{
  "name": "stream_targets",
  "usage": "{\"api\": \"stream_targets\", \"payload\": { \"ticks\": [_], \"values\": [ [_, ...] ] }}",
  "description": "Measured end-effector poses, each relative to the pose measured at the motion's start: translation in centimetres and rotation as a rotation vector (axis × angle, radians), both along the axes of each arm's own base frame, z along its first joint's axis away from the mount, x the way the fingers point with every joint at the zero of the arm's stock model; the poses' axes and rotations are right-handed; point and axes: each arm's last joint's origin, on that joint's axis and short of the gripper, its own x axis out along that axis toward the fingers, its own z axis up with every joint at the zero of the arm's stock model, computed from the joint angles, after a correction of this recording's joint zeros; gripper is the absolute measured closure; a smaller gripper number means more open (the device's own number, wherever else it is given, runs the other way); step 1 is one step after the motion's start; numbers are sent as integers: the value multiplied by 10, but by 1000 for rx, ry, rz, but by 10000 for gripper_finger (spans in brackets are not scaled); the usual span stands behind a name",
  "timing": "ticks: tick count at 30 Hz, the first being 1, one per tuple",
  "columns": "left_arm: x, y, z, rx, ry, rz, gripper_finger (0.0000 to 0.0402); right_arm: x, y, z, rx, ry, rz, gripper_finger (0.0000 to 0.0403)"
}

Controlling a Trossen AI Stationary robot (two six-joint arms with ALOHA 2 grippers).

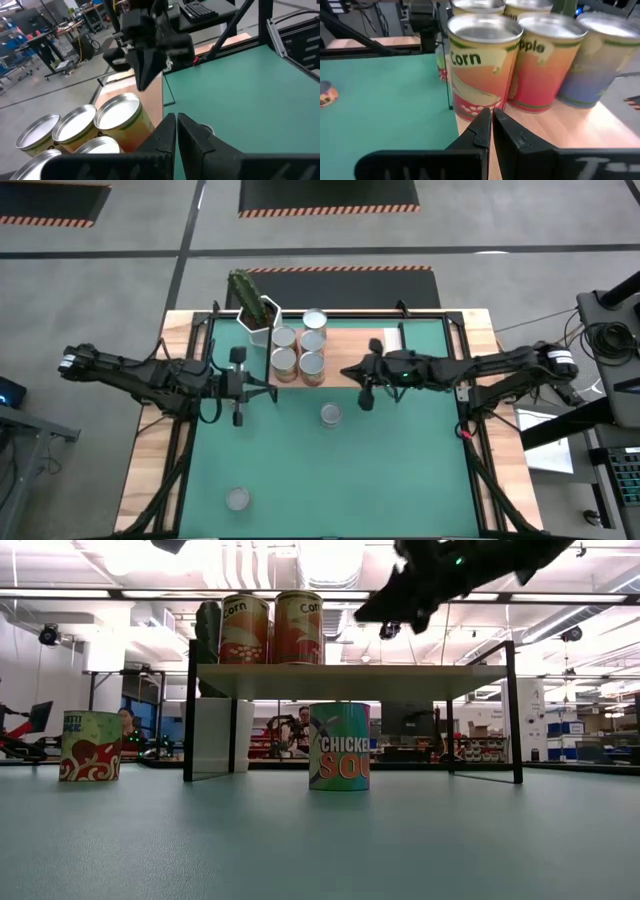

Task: Pick and place cans onto a shelf
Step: Adjust the cans on the shelf

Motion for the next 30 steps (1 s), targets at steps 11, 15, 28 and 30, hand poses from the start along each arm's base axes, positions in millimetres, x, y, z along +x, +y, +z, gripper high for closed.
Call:
{"api": "stream_targets", "payload": {
  "ticks": [11, 15, 28, 30],
  "values": [
    [0, 0, -1, 1, 6, 0, 402, 40, -4, -20, -35, 84, -73, 394],
    [0, 0, 0, 0, 4, -1, 402, 47, -5, -18, -47, 99, -68, 394],
    [0, 0, 0, 0, 3, -1, 402, 48, -2, -16, -24, 132, -65, 394],
    [0, 0, 0, 0, 2, -1, 402, 48, -2, -16, -27, 133, -63, 394]
  ]
}}
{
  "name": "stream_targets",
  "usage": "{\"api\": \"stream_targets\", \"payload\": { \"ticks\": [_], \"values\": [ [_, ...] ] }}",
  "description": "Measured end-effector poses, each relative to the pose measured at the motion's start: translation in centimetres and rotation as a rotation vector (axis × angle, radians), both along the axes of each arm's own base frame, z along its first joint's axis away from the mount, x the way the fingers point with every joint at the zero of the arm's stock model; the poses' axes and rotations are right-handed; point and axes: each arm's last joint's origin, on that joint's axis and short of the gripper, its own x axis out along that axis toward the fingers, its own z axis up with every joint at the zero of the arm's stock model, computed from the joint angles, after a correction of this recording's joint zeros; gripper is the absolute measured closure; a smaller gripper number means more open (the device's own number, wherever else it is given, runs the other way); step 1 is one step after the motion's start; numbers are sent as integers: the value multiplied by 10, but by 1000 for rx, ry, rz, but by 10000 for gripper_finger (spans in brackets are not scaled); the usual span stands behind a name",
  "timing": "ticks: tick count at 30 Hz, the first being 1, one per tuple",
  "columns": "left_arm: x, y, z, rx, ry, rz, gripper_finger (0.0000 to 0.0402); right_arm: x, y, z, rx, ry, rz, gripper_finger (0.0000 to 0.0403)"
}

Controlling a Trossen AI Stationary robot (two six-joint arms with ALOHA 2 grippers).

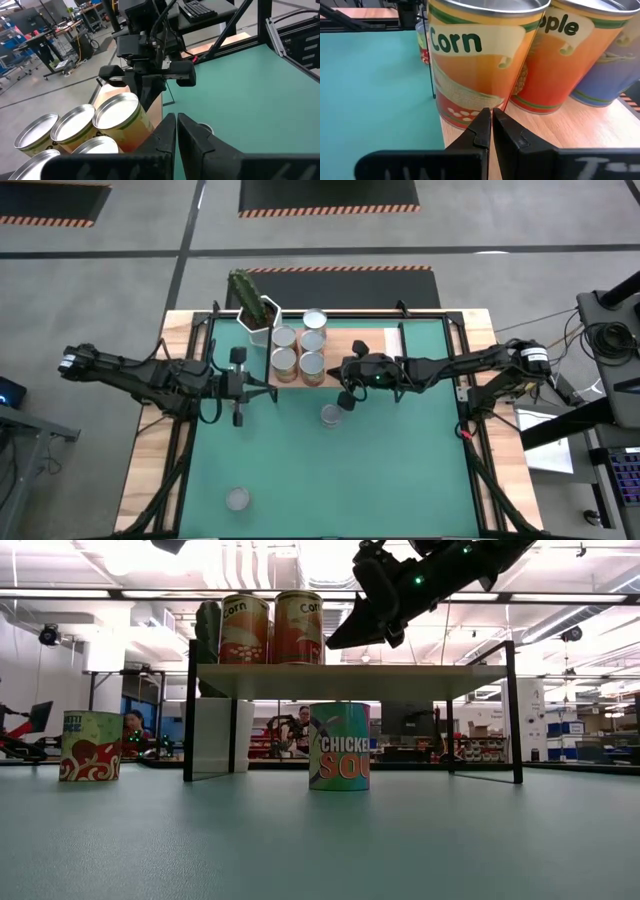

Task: Pick and place cans onto a shelf
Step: Adjust the cans on the shelf

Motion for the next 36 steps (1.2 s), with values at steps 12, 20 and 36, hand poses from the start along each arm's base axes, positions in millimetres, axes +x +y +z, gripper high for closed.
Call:
{"api": "stream_targets", "payload": {
  "ticks": [12, 20, 36],
  "values": [
    [0, 0, 0, 0, -2, 0, 402, 1, 1, 1, -16, -14, 13, 394],
    [0, 0, 1, -2, -6, -1, 402, 2, 1, 3, -24, -36, 16, 394],
    [0, 0, 1, -5, -8, 0, 402, 2, 2, 4, -34, -40, 26, 394]
  ]
}}
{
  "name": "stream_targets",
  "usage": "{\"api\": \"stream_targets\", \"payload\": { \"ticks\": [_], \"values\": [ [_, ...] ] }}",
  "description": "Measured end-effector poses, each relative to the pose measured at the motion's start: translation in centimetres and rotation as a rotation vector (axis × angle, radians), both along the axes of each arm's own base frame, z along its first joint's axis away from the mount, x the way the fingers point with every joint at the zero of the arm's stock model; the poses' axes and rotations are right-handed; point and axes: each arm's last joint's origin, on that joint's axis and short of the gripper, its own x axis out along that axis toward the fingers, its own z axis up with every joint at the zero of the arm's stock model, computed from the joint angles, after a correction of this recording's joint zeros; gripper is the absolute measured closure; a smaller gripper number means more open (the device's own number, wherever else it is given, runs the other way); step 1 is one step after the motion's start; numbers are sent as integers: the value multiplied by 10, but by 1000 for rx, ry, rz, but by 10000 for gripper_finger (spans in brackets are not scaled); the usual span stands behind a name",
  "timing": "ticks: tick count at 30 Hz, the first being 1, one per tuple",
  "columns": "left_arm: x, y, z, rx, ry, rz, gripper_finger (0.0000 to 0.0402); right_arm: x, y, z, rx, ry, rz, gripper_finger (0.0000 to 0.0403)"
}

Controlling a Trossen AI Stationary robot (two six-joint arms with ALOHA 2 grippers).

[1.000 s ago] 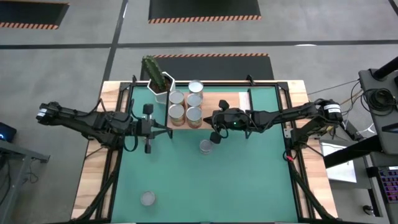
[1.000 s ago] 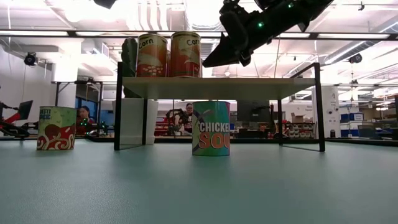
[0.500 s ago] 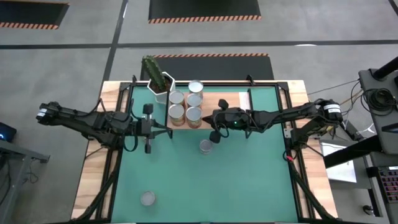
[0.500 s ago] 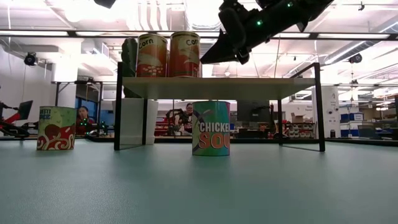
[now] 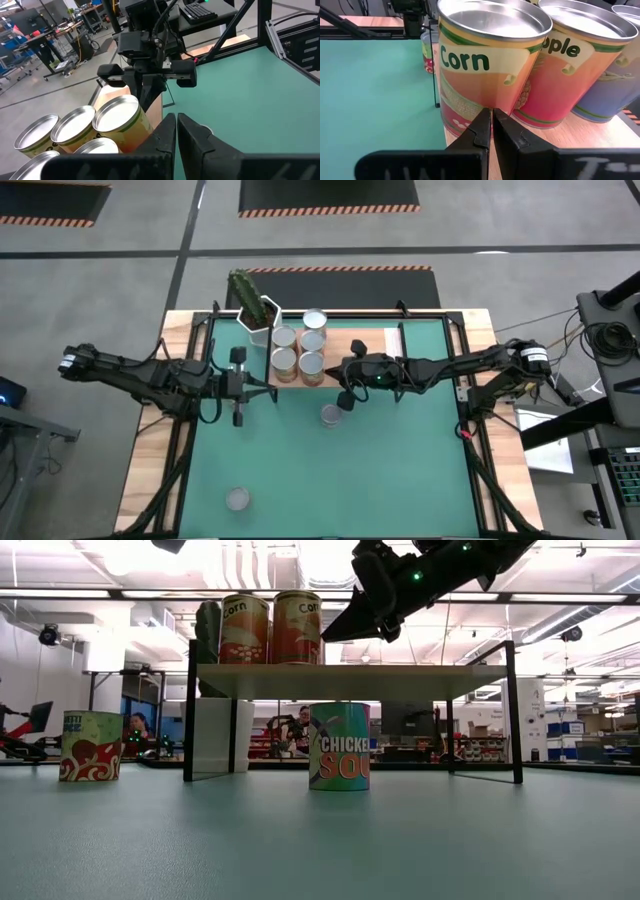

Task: Pick and place cans onto a shelf
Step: Adjust the cans on the shelf

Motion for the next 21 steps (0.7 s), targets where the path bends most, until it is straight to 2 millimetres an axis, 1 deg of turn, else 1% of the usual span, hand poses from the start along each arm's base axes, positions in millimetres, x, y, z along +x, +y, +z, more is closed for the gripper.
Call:
{"api": "stream_targets", "payload": {
  "ticks": [21],
  "values": [
    [0, 0, 0, 0, 0, 0, 402, 1, 0, 1, -28, -11, 9, 394]
  ]
}}
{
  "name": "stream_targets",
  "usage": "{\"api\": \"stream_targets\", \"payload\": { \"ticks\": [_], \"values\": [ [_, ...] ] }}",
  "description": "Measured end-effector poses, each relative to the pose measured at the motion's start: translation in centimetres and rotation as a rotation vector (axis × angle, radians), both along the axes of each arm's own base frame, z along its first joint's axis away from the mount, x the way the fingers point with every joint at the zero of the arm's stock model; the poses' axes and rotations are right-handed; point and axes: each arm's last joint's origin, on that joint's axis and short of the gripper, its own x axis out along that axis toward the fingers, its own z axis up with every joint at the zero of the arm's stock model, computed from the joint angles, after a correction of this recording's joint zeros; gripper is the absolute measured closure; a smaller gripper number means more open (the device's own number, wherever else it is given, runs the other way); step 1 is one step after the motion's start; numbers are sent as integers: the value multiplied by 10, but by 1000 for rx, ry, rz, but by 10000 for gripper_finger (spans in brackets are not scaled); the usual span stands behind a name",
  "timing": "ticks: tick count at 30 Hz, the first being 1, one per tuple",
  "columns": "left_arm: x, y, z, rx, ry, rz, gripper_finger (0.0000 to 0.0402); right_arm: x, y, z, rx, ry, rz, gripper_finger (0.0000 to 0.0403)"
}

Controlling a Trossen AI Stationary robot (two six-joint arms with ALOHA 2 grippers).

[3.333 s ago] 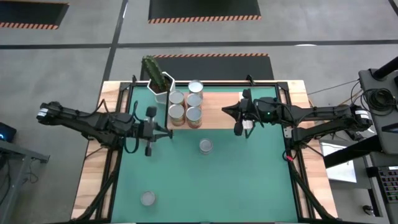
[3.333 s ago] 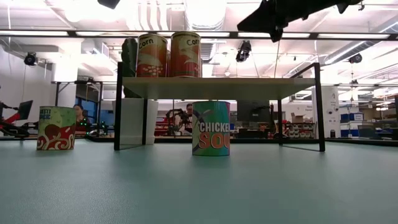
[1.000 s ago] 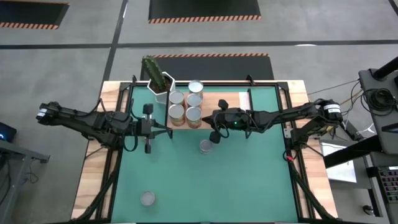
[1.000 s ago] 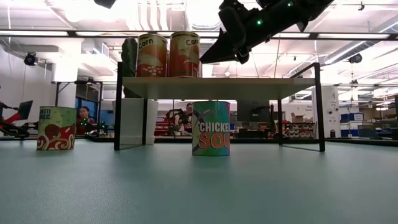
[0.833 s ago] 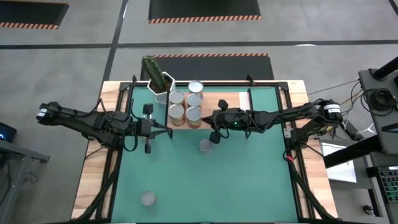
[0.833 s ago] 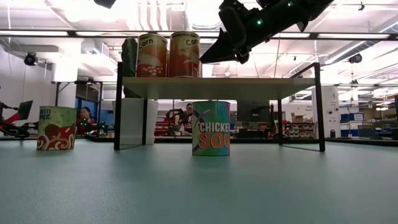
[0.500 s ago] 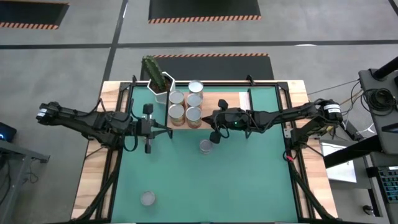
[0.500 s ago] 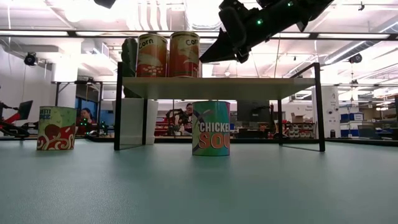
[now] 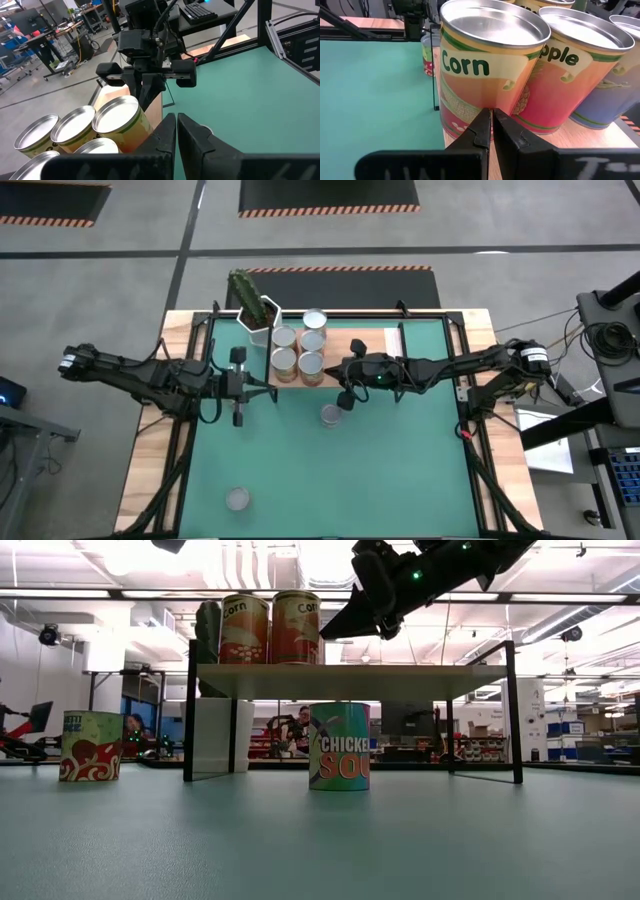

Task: Pick and place cans onto a shelf
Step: Adjust the cans on the shelf

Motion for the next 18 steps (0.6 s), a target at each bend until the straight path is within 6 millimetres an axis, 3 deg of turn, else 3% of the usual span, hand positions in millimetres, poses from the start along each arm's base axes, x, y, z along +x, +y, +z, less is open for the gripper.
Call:
{"api": "stream_targets", "payload": {
  "ticks": [8, 12, 18],
  "values": [
    [0, 0, 0, 0, 0, 0, 402, -1, 0, 0, -38, 10, -3, 394],
    [0, 0, 0, 0, 0, 0, 402, -5, -4, 12, -91, 44, -35, 394],
    [-5, 1, 2, -1, -10, 0, 402, -9, -36, 34, -144, 95, -146, 394]
  ]
}}
